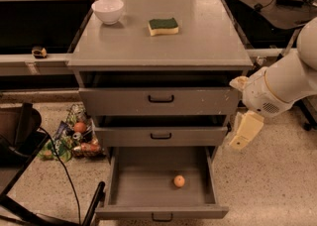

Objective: Pick orange from bottom drawer and place on counter

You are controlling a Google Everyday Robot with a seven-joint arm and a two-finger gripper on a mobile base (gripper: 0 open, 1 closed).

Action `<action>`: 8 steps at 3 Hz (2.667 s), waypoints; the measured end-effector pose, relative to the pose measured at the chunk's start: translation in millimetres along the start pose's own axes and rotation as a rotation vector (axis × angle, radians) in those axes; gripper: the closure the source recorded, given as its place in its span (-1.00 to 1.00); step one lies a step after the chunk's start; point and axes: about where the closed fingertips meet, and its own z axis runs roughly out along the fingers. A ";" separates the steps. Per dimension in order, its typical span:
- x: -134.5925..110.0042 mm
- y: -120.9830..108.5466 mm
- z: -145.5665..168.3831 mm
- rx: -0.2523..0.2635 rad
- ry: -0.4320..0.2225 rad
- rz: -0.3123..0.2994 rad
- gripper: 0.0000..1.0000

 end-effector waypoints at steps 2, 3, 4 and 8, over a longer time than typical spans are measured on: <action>17.4 37.3 86.3 -0.116 -0.183 -0.067 -1.00; 18.4 38.8 91.6 -0.124 -0.191 -0.093 -1.00; 18.4 38.8 91.6 -0.124 -0.191 -0.093 -1.00; 60.2 56.9 286.0 -0.133 -0.209 -0.020 -1.00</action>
Offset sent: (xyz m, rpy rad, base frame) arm -0.0322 0.0475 -0.1642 0.3289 0.0512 0.2515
